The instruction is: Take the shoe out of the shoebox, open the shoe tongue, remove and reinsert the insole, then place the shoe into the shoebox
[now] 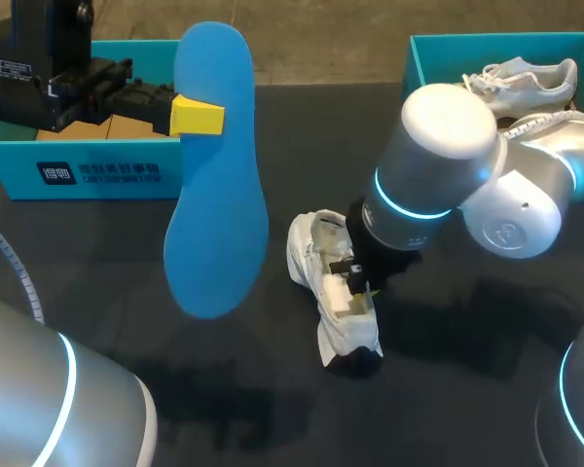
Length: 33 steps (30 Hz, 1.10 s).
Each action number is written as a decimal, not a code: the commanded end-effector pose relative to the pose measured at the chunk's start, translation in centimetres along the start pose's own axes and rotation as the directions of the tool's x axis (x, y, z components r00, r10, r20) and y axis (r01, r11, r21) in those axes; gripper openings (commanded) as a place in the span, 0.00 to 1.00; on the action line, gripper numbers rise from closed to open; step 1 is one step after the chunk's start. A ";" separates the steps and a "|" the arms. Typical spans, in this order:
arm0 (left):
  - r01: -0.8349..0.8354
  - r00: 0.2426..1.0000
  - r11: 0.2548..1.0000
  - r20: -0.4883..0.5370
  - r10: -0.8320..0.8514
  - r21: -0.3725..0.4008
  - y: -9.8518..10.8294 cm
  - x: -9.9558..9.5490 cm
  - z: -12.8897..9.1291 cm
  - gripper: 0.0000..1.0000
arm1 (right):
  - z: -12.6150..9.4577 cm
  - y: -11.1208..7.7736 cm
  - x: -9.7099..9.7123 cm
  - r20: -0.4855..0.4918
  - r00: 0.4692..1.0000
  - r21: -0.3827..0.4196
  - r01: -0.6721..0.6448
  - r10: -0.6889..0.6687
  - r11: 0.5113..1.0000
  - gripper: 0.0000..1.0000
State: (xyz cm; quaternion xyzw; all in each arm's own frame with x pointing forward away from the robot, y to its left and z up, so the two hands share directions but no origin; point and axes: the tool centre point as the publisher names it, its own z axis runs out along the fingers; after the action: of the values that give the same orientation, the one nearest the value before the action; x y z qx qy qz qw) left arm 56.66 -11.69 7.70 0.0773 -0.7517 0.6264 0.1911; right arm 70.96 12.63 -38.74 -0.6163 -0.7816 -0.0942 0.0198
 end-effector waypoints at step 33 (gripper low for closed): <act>0.001 1.000 1.000 -0.001 -0.001 -0.004 -0.1 -0.1 0.1 0.00 | -7.5 0.4 -2.0 -0.073 0.996 0.053 -0.051 0.055 0.997 1.00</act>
State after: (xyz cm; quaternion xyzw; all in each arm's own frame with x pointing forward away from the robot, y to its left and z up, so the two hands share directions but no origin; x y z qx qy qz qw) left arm 56.66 -11.68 7.70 0.0773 -0.7518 0.6264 0.1911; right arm 71.23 12.07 -32.23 -0.6192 -0.7836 -0.0499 0.0104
